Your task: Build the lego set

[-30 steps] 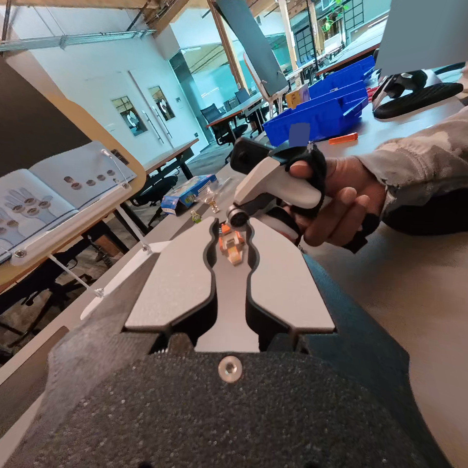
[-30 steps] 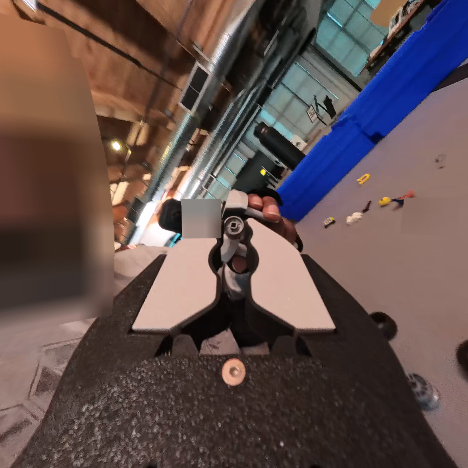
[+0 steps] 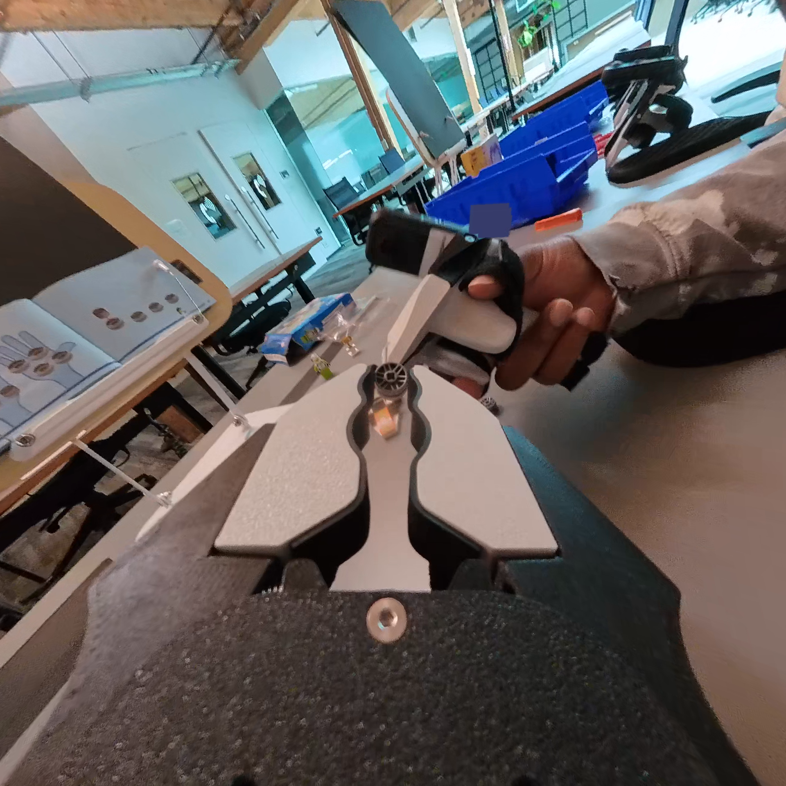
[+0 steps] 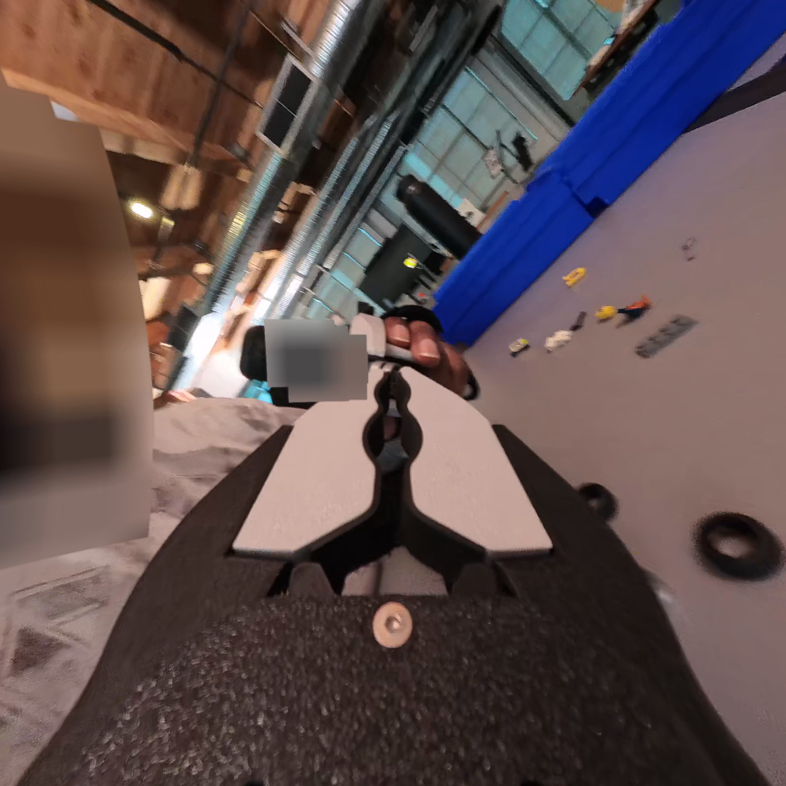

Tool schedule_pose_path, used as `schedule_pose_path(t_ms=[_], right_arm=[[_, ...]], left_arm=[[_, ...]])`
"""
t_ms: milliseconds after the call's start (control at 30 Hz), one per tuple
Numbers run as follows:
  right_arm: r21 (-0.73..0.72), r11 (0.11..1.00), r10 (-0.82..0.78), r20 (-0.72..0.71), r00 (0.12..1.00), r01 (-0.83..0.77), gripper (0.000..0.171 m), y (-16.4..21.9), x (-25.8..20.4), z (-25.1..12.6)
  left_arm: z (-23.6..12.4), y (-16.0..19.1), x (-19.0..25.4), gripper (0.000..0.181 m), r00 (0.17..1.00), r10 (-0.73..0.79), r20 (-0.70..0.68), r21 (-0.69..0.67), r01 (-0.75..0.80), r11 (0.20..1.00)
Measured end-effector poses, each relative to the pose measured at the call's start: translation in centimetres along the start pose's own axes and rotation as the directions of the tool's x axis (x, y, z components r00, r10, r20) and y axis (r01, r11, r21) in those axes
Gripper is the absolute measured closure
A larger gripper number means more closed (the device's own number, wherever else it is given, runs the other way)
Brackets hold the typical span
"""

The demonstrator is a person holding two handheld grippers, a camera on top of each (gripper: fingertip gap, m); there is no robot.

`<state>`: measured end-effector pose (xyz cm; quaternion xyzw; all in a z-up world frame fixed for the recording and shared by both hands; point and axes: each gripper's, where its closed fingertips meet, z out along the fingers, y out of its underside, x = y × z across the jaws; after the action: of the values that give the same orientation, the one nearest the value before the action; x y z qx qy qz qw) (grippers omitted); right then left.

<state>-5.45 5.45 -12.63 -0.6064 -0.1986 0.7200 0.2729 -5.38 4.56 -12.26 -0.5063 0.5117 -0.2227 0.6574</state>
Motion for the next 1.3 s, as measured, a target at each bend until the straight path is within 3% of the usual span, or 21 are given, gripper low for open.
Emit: schedule_pose_path(t_ms=[167, 333, 700, 833, 967, 1133, 1300], right_arm=[[-0.149, 0.965, -0.241, -0.169, 0.956, 0.217, 0.158, 0.7, 0.9, -0.6], [-0.261, 0.921, -0.359, -0.287, 0.888, 0.288, 0.153, 2.0, 2.3, -0.1], [-0.270, 0.940, -0.291, -0.328, 0.899, 0.206, 0.161, 2.7, 3.7, -0.2], [-0.244, 0.952, -0.248, -0.263, 0.932, 0.184, 0.162, 2.6, 3.3, -0.3], [-0.151, 0.984, -0.113, -0.085, 0.990, 0.099, 0.171, 1.8, 1.1, -0.3], [-0.156, 0.983, -0.109, -0.077, 0.991, 0.096, 0.171, 2.1, 1.1, 0.0], [-0.194, 0.963, -0.221, -0.173, 0.960, 0.187, 0.171, 1.9, 2.1, -0.6]], left_arm=[[0.4, 2.3, -0.3, 0.167, 1.000, 0.000, -0.004, -0.125, 0.000, 0.992], [1.0, 3.9, 0.5, 0.167, 0.997, 0.073, -0.021, -0.220, -0.076, 0.972], [1.0, 4.5, 1.4, 0.167, 0.969, 0.244, -0.041, -0.255, -0.247, 0.935], [1.0, 4.1, 1.4, 0.167, 0.980, 0.198, -0.037, -0.217, -0.201, 0.955], [0.4, 2.5, 1.2, 0.164, 0.996, 0.072, -0.046, -0.095, -0.077, 0.993], [0.1, 2.4, 0.6, 0.167, 0.996, 0.091, -0.026, -0.090, -0.093, 0.992], [-2.5, 3.4, -4.2, 0.174, 0.997, 0.049, 0.054, -0.152, -0.040, 0.988]])
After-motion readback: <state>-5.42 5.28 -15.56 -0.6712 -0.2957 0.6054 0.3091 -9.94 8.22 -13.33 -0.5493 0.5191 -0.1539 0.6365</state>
